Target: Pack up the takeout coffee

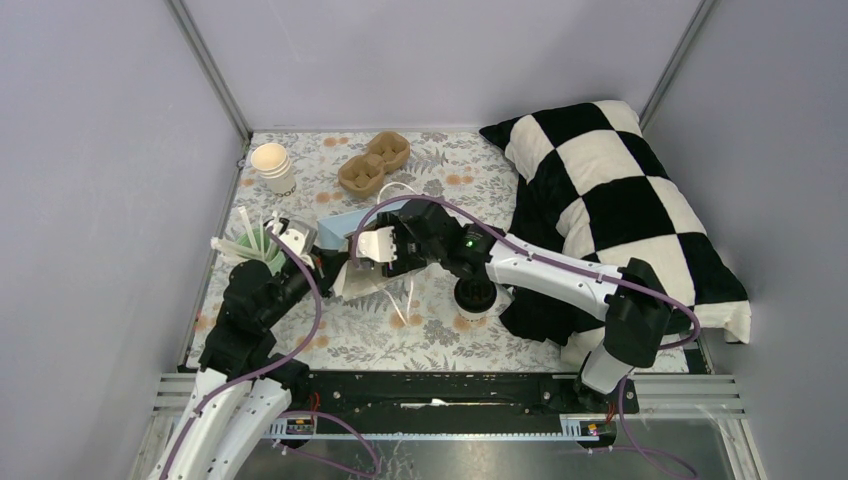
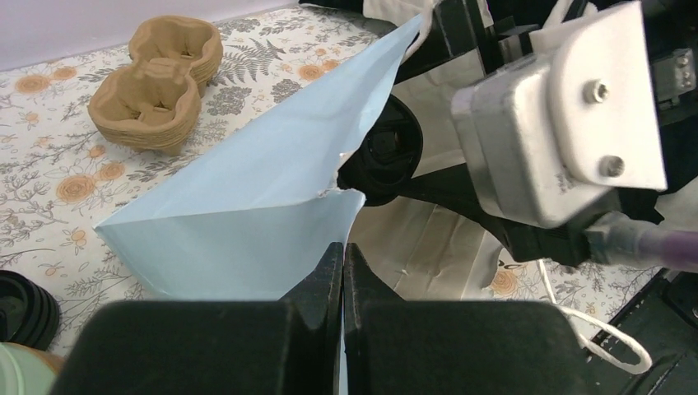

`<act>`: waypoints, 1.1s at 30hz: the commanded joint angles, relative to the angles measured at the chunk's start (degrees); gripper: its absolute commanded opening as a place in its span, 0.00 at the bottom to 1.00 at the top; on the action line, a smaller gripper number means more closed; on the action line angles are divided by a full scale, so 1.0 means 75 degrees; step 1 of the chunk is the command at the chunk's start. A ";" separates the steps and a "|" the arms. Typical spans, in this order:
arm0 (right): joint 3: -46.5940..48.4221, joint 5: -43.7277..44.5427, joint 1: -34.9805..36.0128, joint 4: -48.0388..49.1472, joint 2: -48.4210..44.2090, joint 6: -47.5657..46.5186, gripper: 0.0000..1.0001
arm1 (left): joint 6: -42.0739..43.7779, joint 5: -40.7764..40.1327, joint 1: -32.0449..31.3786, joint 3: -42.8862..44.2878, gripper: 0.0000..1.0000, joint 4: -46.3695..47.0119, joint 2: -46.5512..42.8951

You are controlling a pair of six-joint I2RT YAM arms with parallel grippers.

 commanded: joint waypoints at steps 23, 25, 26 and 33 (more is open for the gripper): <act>-0.0090 -0.0066 0.0524 0.0812 0.0437 -0.0491 0.36 | -0.1020 -0.1012 -0.0031 -0.0027 0.00 0.0328 -0.0209; -0.0238 0.0227 0.0481 0.1173 0.0521 -0.0547 0.35 | -0.0976 -0.0931 -0.0027 -0.0047 0.00 0.0311 -0.0256; -0.0294 0.0301 0.0435 0.1298 0.0535 -0.0538 0.35 | -0.0951 -0.0891 -0.0029 -0.0050 0.00 0.0303 -0.0260; -0.0801 0.0287 0.0038 0.1522 0.0327 -0.0650 0.35 | -0.0690 -0.0909 -0.0025 0.0020 0.00 0.0140 -0.0282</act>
